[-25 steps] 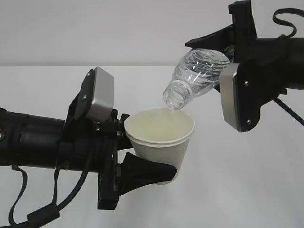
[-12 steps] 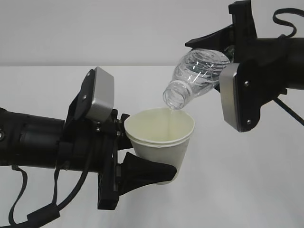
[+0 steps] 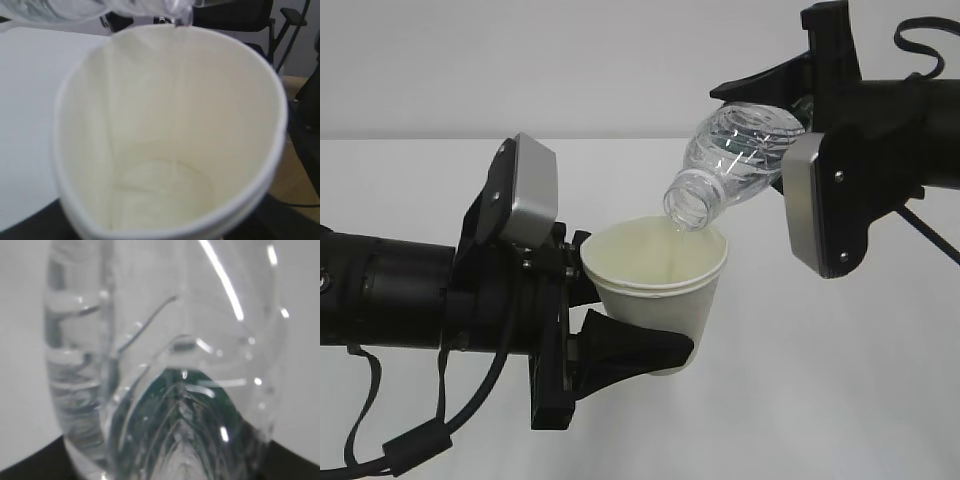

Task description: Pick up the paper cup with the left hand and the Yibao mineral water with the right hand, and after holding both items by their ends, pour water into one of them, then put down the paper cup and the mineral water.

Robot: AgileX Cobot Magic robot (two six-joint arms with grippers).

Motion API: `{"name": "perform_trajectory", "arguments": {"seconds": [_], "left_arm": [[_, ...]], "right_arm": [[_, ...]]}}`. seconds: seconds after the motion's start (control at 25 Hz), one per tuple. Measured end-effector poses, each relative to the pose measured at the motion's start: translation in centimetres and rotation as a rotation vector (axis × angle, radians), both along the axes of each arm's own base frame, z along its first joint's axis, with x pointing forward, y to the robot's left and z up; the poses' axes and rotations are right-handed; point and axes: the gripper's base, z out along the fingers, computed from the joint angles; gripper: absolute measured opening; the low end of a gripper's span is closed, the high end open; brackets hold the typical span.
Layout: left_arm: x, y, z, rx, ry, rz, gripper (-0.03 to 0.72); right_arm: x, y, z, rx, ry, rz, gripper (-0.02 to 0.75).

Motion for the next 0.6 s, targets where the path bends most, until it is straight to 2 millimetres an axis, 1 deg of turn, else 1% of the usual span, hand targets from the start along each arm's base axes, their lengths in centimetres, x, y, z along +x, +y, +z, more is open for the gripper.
{"name": "perform_trajectory", "arguments": {"seconds": [0.6], "left_arm": [[0.02, 0.00, 0.02, 0.000, -0.015, -0.002, 0.428]], "right_arm": [[0.00, 0.00, 0.00, -0.001, 0.000, 0.000, 0.414]]}}
